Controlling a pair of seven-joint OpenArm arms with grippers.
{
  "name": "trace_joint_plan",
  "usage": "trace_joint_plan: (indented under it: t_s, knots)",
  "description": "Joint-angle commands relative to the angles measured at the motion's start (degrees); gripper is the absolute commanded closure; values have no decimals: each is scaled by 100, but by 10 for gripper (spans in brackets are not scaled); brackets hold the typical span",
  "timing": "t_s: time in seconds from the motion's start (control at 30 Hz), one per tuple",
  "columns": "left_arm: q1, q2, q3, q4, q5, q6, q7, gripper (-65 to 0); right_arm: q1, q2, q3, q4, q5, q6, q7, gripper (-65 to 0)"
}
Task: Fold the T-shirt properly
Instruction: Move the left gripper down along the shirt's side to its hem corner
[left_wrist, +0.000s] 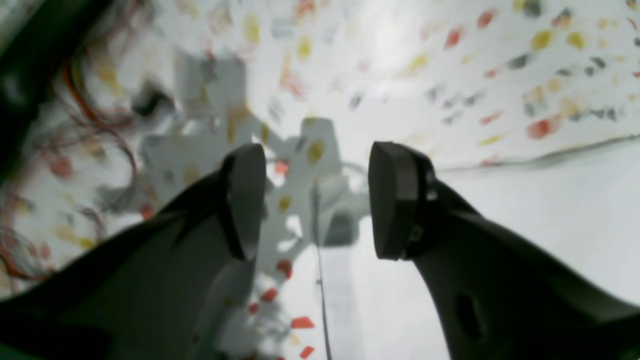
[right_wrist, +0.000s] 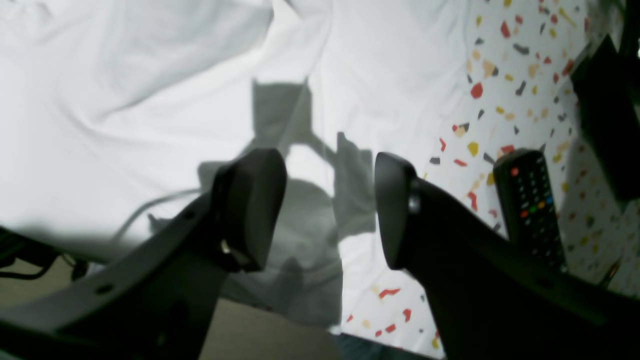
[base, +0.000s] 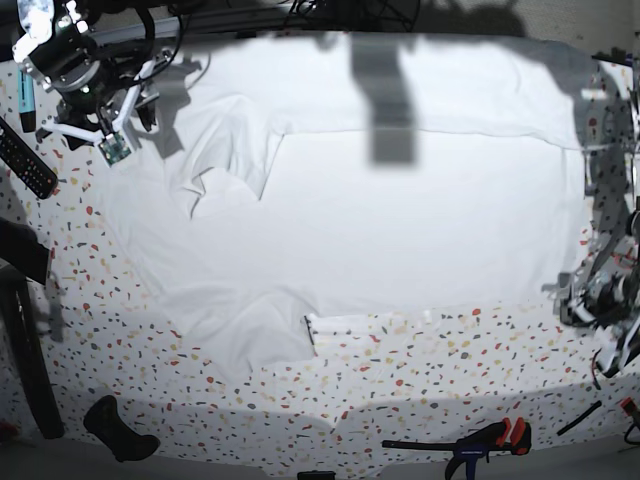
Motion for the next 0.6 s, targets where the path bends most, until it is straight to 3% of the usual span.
trace_joint_plan:
  t_s: [0.0,0.1,0.27,0.4,0.57]
  knots:
    - [-275,-101,-15,-343,-94,-280,-363,-323,-4,39,42,101,11,-42,90,-318]
    - [-372,-111,-15,-1187,-98,-1064,-1021,-323,-2,28,37,101,160,-39,96,-318]
    - [-297,-85,-15,-1237,-415,-1064,-896,-323,-2,28,37,101,157,-35,96,-318]
    - [-210,-44,-15,-1237,-745,-1064,-420,-322,-2,31,37,101,157,-35,94,-318]
    - [-46,35,-15,-1237,-817,-1064,-457,-322,-2,28,37,101,157,-35,201,-318]
